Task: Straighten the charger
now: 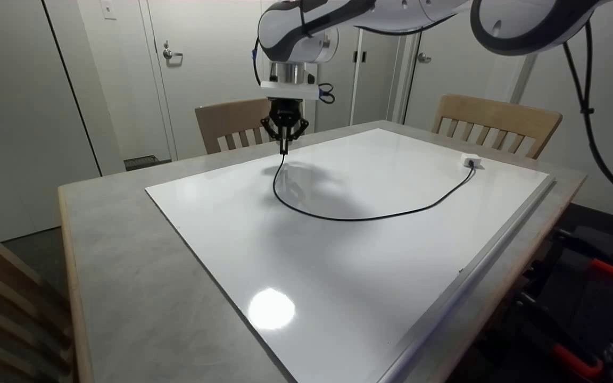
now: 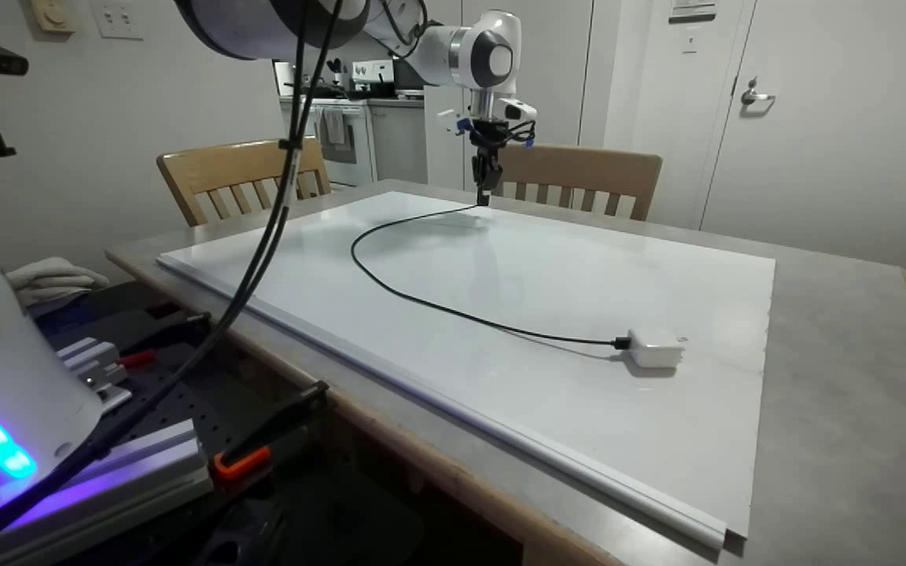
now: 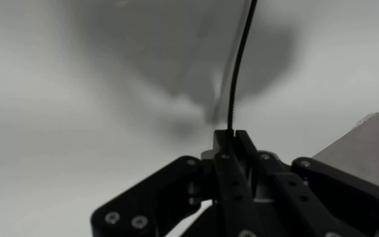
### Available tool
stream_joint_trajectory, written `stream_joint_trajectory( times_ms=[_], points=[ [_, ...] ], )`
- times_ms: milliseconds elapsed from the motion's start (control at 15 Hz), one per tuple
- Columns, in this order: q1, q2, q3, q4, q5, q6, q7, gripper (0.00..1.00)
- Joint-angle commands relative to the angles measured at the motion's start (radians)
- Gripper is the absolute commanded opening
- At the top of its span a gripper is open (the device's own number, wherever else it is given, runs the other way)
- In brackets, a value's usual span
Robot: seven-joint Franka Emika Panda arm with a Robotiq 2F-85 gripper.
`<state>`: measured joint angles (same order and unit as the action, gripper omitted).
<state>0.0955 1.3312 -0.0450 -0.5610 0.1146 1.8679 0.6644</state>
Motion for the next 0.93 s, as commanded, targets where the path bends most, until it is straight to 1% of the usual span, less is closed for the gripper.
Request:
stream_joint_trajectory(
  times_ms=[0,267,333,667,733,867],
  points=[
    [0.005,0.040,0.015,0.071,-0.008,-0.025,-0.105,0.02],
    [0.021,0.043,0.025,0.081,-0.007,-0.014,-0.224,0.02],
    [0.023,0.018,0.012,0.033,0.000,0.000,-0.169,0.09],
    [0.029,0.018,0.012,0.038,0.000,0.000,-0.200,0.09],
    [0.029,0.018,0.012,0.038,0.000,0.000,-0.200,0.02],
    [0.034,0.015,0.020,0.044,0.001,-0.011,-0.225,0.02]
  ],
)
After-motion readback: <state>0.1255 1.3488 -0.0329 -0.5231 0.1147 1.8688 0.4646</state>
